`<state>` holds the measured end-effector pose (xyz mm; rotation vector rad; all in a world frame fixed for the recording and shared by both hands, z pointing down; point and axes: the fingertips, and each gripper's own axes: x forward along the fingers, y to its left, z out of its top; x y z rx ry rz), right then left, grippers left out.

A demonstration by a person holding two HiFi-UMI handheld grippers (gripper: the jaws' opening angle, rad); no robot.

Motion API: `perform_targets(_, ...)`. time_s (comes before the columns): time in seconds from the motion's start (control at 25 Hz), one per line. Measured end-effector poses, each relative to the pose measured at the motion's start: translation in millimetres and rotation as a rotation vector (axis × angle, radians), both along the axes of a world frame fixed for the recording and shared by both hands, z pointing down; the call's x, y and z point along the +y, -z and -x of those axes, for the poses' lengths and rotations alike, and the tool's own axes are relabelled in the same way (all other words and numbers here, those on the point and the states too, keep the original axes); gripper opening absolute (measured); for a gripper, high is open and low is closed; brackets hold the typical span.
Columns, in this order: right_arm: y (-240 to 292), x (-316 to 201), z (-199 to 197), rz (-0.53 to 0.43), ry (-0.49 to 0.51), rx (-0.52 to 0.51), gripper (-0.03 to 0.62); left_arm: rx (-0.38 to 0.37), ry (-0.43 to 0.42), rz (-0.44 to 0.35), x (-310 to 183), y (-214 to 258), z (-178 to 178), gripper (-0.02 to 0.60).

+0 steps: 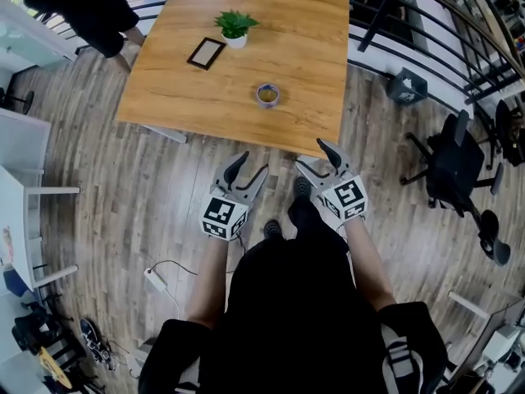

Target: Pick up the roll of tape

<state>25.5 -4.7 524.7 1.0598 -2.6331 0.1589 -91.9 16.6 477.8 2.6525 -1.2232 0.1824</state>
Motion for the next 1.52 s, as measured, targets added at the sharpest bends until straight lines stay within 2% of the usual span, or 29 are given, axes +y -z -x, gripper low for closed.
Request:
perform_targets(0.44, -10.1, -56.3, -23.9, 0.014, 0.023, -0.002, 0.333, -0.027, 0.025, 0.021, -49.2, -6.9, -19.2, 0.219)
perform_targets(0.84, -15.0, -105.8, -40.6, 0.053, 0.088, -0.002, 0.333, -0.039, 0.101, 0.050, -94.3, -11.1, -32.7, 0.242)
perform_targets(1.2, -29.3, -143.7, -43.7, 0.073, 0.171, 0.018, 0.333, -0.050, 0.188, 0.055, -124.7, -22.0, -31.4, 0.250)
perform_targets(1.52, -40.4, -158.3, -34.2, 0.088, 0.155, 0.015, 0.331, -0.041, 0.169, 0.085, -145.6, -32.1, -21.8, 0.253)
